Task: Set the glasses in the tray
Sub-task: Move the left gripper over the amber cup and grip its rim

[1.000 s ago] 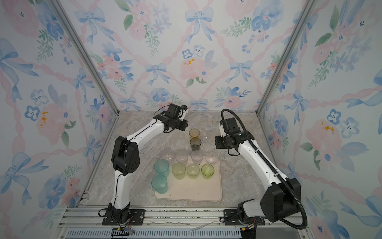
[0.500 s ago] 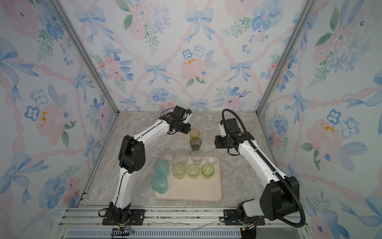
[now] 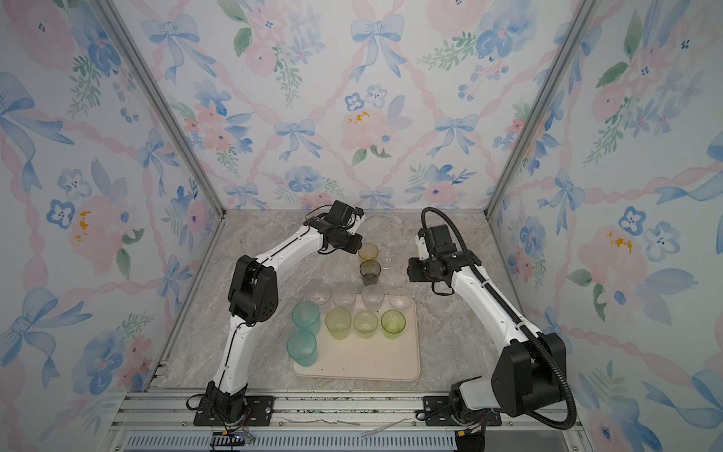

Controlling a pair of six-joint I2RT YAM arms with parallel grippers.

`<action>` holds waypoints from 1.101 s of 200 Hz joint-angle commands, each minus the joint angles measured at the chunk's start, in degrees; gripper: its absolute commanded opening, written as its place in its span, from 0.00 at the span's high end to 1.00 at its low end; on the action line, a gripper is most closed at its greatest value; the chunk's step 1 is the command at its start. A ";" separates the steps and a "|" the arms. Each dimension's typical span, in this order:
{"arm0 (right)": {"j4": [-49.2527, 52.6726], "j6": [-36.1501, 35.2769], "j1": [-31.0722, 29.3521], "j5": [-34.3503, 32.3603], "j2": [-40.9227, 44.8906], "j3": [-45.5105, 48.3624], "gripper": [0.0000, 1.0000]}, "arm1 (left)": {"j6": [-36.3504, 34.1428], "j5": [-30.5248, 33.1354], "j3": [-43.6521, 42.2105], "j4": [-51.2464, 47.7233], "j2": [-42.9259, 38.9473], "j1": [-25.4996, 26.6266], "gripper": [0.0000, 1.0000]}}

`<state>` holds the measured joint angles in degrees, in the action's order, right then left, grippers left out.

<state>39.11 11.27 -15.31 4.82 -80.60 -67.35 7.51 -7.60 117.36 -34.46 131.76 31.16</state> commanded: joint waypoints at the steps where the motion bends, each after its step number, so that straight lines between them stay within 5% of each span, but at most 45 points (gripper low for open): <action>1: -0.66 -0.24 0.90 0.89 -0.64 0.75 0.52 | -1.05 -1.20 1.64 -1.14 1.95 0.50 0.73; 220: -1.14 -0.57 2.48 1.37 0.26 2.58 0.52 | -2.22 -1.38 5.16 -4.29 5.53 0.57 0.87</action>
<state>38.63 11.25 -13.63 5.65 -80.82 -65.91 6.39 -8.43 121.27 -37.04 135.17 31.53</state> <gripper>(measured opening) 0.482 0.128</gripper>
